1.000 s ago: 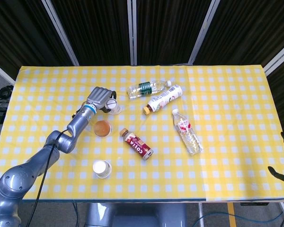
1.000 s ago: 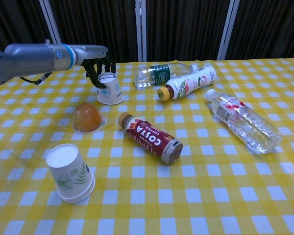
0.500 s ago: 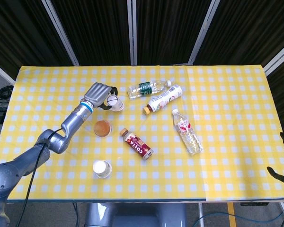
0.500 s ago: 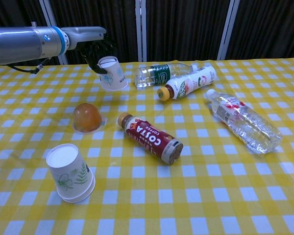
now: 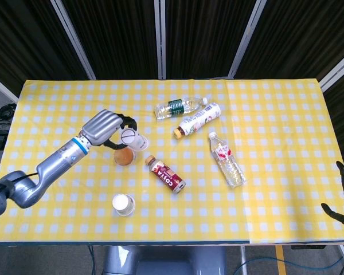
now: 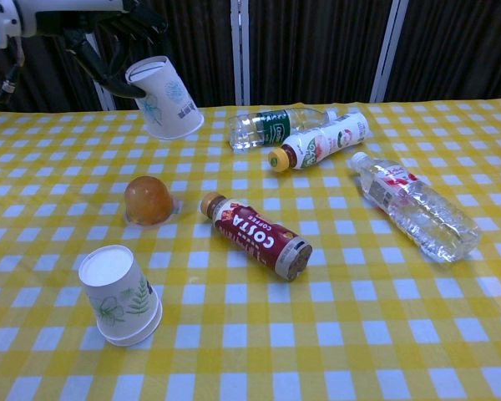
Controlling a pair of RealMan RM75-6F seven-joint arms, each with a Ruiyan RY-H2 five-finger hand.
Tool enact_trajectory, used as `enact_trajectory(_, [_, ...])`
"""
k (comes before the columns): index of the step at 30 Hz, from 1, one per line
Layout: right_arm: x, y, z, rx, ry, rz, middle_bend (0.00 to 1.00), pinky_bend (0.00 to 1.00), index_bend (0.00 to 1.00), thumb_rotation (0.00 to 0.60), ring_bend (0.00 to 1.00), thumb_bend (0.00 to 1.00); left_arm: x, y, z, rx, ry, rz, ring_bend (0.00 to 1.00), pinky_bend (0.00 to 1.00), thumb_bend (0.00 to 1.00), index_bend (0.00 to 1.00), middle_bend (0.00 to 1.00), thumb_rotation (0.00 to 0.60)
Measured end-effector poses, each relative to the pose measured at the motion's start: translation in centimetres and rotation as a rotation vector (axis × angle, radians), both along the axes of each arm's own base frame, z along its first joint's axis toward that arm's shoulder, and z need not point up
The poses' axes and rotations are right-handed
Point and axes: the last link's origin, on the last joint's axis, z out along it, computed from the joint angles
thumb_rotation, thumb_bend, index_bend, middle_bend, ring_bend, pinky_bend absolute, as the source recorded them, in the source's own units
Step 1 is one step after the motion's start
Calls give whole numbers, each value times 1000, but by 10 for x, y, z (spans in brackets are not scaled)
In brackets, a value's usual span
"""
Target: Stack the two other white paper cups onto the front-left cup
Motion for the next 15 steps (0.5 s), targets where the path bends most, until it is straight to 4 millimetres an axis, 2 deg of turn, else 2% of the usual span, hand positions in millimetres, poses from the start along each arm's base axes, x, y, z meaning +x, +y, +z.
enact_trajectory(3, [1,0,0,0,0,3,0,0,0,600,0,0,-9,-24,9,-30,24,-46,461,561,311,488,482,600])
enact_trajectory(10, [1,2,1,-5,-1,5,0,0,0,600,0,0,-26,-73,13,-119,90,-128,461,561,311,490,482,600])
enact_trajectory(15, [2,2,1,-5,-1,9,0,0,0,600,0,0,-30,-102,7,-211,91,-168,461,561,312,492,482,600])
